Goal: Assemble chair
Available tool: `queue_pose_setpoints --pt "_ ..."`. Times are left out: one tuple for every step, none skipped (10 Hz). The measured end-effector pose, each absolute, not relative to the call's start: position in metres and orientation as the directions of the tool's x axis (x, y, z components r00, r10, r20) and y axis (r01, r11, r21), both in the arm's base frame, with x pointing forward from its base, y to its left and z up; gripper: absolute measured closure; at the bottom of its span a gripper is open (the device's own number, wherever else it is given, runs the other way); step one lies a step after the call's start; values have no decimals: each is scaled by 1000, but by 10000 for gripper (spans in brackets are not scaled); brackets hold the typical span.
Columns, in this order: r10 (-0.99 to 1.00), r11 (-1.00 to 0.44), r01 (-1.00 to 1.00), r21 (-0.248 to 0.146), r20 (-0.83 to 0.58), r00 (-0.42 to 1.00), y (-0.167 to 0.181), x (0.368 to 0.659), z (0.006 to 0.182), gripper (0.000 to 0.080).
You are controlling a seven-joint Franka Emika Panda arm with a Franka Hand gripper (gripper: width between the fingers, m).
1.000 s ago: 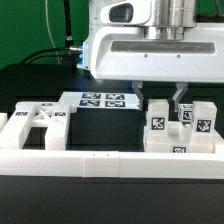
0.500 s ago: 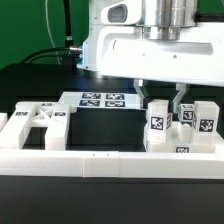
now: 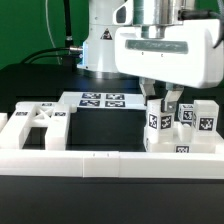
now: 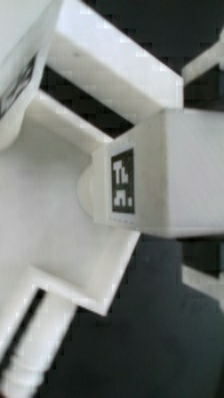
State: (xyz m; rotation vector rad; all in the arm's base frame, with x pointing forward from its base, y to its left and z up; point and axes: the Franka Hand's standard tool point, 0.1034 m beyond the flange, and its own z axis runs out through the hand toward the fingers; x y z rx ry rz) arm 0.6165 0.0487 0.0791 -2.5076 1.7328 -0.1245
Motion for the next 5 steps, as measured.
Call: queue_pose_setpoints --pt "-960 -277 -953 -122 -2 279 47 616 79 511" --pt "-975 -217 -969 -122 -19 221 45 616 79 511" --pt "-992 -116 -986 -119 -33 121 46 616 79 511" --pt "-993 -106 -987 -119 -34 110 46 616 79 511" --pt "-998 -34 -993 -117 -46 40 46 616 79 511"
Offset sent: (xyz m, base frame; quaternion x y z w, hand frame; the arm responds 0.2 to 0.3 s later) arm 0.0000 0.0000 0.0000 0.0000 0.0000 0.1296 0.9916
